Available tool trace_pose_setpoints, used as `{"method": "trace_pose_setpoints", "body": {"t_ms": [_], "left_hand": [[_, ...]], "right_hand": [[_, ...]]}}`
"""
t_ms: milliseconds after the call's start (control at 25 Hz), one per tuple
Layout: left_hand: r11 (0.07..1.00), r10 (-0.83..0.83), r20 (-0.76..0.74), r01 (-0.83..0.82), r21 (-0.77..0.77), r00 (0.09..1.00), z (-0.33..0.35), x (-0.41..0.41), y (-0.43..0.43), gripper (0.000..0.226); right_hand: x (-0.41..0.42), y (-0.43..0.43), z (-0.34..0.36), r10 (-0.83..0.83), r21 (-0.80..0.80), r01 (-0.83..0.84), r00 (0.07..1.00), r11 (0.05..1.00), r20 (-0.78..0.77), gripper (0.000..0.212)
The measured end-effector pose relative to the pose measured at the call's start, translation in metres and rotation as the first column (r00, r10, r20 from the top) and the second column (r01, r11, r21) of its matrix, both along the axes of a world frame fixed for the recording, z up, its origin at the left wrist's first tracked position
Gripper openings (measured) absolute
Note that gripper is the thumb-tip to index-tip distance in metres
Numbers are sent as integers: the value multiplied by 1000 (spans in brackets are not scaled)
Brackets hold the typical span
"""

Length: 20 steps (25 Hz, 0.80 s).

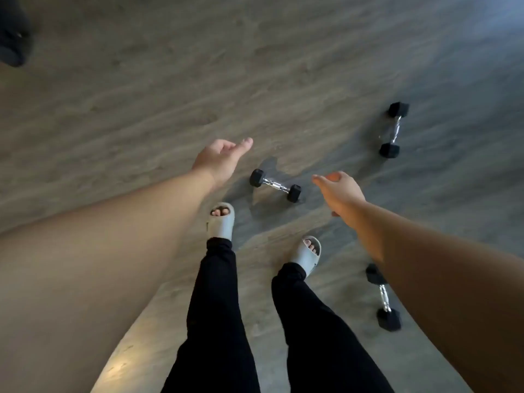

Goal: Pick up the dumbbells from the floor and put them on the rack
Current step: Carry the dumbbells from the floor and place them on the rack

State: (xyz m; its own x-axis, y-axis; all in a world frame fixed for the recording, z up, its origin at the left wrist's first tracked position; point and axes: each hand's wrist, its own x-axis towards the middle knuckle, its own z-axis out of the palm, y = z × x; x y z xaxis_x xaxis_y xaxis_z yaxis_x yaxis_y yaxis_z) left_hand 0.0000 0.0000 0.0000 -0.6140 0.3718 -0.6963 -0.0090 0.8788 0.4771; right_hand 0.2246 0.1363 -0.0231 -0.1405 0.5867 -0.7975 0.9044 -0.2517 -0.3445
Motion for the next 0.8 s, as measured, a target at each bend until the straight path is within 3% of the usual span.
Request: {"method": "trace_pose_setpoints", "body": {"t_ms": [160, 320, 440, 560, 680, 800], "left_hand": [[998, 18, 127, -10, -64, 992, -155, -24, 16, 74], [994, 3, 120, 10, -107, 993, -321, -44, 30, 69], [992, -45, 78, 54, -115, 996, -421, -32, 37, 72], [986, -101, 111, 114, -122, 989, -486, -16, 34, 85], [987, -132, 96, 140, -80, 987, -510, -9, 29, 69], [990, -128, 51, 130, -50, 990, -490, -18, 29, 56]], "right_hand": [[-18, 3, -163, -137, 6, 137, 991, 991, 5, 43], [-31, 0, -328, -268, 6, 268, 963, 963, 38, 46], [-30, -7, -418, -283, 58, 279, 956, 958, 73, 62], [-25, -13, -473, -362, 36, 361, 927, 932, 100, 74], [-21, -22, -493, -456, 1, 457, 887, 889, 75, 57], [-27, -28, -473, -506, 51, 503, 861, 863, 58, 44]]}}
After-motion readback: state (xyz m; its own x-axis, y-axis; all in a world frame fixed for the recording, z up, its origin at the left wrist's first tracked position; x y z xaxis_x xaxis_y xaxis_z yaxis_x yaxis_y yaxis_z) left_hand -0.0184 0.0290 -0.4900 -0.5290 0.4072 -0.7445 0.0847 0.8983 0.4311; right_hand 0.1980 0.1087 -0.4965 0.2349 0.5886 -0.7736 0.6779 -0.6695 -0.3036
